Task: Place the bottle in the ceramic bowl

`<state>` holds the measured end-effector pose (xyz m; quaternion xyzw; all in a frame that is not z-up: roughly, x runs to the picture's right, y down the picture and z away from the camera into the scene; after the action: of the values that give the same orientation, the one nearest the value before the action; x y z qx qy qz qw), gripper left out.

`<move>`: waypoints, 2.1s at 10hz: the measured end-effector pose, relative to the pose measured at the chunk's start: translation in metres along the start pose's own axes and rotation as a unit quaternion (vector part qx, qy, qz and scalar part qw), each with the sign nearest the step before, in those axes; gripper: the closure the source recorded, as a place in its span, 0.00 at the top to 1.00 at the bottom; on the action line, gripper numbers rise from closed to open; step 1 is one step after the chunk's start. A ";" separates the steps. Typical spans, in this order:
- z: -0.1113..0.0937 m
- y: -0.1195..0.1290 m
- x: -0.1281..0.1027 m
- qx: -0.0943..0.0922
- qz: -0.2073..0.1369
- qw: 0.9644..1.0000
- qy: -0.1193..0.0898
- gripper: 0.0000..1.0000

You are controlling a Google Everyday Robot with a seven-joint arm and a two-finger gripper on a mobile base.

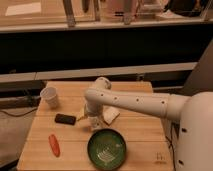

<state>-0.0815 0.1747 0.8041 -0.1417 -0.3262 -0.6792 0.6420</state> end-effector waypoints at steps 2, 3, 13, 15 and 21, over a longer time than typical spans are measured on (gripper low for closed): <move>0.001 0.001 0.000 -0.001 -0.002 1.000 0.000 0.80; 0.000 0.001 0.001 -0.002 -0.004 1.000 0.003 0.80; 0.024 0.003 0.004 -0.018 -0.013 1.000 -0.002 0.80; 0.032 0.001 0.005 -0.025 -0.011 1.000 -0.003 0.77; 0.037 -0.001 0.006 -0.031 -0.012 0.999 -0.003 0.19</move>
<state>-0.0914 0.1932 0.8351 -0.1596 -0.3085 -0.6964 0.6280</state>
